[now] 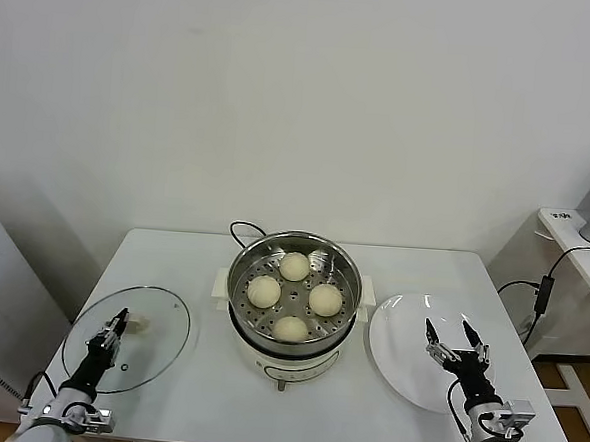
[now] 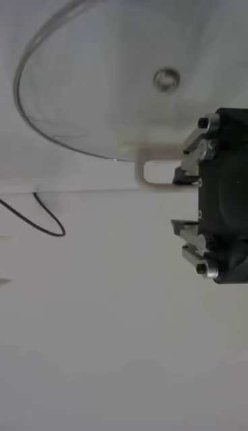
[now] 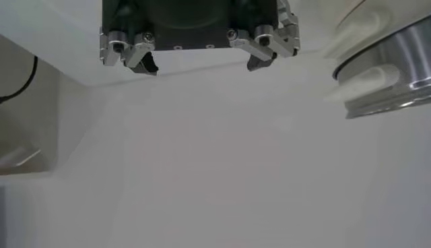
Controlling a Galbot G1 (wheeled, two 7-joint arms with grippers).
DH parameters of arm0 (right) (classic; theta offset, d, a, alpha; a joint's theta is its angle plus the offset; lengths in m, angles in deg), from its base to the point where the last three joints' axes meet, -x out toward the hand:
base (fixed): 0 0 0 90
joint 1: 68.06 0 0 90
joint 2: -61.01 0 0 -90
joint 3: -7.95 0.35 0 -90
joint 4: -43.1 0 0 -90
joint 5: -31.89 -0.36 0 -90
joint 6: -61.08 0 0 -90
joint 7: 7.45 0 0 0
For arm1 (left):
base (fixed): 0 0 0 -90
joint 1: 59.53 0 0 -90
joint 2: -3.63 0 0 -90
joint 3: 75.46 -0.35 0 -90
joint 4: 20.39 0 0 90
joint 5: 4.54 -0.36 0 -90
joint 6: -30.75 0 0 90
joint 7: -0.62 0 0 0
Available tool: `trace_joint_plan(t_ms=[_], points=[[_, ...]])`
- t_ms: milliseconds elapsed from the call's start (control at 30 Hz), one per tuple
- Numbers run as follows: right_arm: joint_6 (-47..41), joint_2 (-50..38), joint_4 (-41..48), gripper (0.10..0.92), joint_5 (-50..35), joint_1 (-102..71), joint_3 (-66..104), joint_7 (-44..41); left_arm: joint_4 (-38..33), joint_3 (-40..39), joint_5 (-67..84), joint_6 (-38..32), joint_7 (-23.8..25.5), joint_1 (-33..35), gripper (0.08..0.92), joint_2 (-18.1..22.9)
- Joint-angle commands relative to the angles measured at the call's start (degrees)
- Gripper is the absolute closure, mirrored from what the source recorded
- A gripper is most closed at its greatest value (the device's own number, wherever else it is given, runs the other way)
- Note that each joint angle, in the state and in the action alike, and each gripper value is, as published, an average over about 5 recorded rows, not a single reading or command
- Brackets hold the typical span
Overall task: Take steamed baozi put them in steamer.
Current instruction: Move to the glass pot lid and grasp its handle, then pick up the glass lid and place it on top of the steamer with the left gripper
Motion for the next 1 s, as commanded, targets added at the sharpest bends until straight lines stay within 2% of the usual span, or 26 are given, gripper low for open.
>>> trace_joint_plan(t_ms=[33,133,200,467,700,833,1000], points=[[-0.1,-0.1,-0.2,0.203,-0.1,0.3,0.1,0.0,-8.0,1.0,5.9,2.9,3.3,0.5,0.813,-3.2],[-0.1,0.0,-0.2,0.203,-0.1,0.3,0.2,0.0,-12.8,1.0,10.5,6.7,7.3,0.7,0.88,-5.7],[-0.1,0.0,-0.3,0.203,-0.2,0.3,0.3,0.0,-15.7,1.1,12.9,8.8,9.4,0.5,0.896,-7.4],[-0.1,0.1,-0.4,0.203,-0.6,0.3,1.0,-0.1,-25.9,-0.8,17.9,19.2,18.6,0.0,0.896,-13.3],[-0.3,0.1,-0.3,0.203,-0.6,0.8,1.3,-0.1,-32.5,-9.7,15.2,29.4,22.3,-1.9,0.896,-16.1],[-0.3,-0.1,0.1,0.203,-0.7,1.3,1.8,0.0,-34.6,-17.1,8.8,35.1,24.9,-5.2,0.896,-16.4],[-0.4,-0.2,0.4,0.203,-0.5,2.0,1.9,0.3,-34.7,-25.8,2.2,40.3,28.8,-11.1,0.896,-14.1]])
